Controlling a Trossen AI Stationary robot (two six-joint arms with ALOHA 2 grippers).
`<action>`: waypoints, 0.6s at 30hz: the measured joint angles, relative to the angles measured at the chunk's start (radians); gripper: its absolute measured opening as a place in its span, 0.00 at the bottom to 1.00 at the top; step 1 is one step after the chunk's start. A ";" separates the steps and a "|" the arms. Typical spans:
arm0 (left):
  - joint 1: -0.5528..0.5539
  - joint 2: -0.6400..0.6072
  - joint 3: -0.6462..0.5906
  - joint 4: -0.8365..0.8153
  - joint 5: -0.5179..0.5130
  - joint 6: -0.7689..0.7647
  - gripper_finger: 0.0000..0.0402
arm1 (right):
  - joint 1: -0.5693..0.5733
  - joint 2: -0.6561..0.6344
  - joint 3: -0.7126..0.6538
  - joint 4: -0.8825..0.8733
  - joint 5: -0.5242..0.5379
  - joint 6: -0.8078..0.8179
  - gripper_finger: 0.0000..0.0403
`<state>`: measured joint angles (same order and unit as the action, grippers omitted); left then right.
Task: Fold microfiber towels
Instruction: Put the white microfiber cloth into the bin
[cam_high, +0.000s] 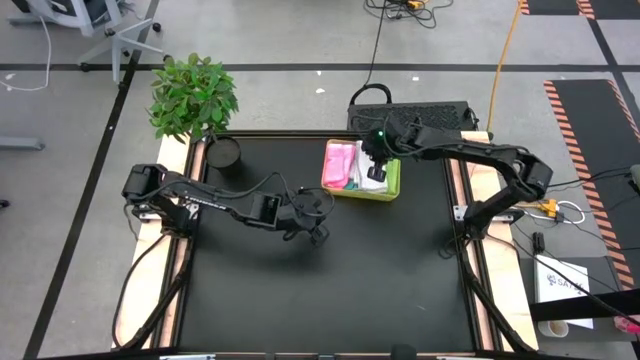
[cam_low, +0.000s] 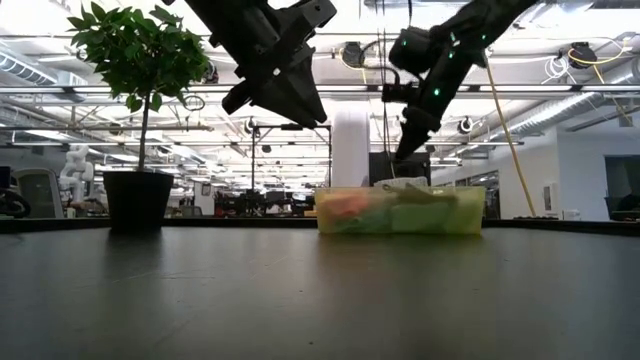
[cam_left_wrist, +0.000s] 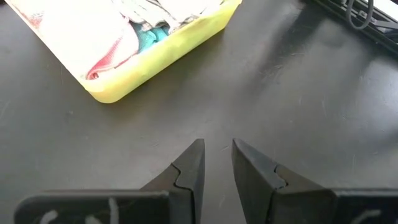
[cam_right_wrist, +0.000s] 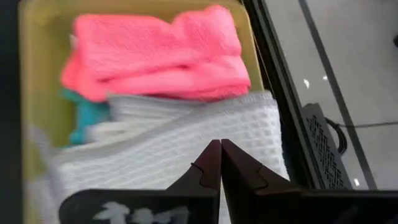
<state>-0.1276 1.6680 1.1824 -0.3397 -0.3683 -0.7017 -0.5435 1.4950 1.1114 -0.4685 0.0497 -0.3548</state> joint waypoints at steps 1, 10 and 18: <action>0.000 0.000 0.000 0.000 0.000 0.000 0.20 | -0.012 0.011 0.000 0.007 0.000 -0.005 0.00; 0.000 0.000 0.000 0.000 0.000 -0.007 0.20 | -0.088 0.117 -0.006 0.090 -0.001 -0.010 0.00; 0.000 0.000 0.000 -0.002 0.001 -0.008 0.20 | -0.119 0.230 -0.010 0.137 -0.003 -0.015 0.00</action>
<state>-0.1276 1.6680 1.1824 -0.3412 -0.3676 -0.7095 -0.6621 1.7248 1.1011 -0.3319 0.0463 -0.3698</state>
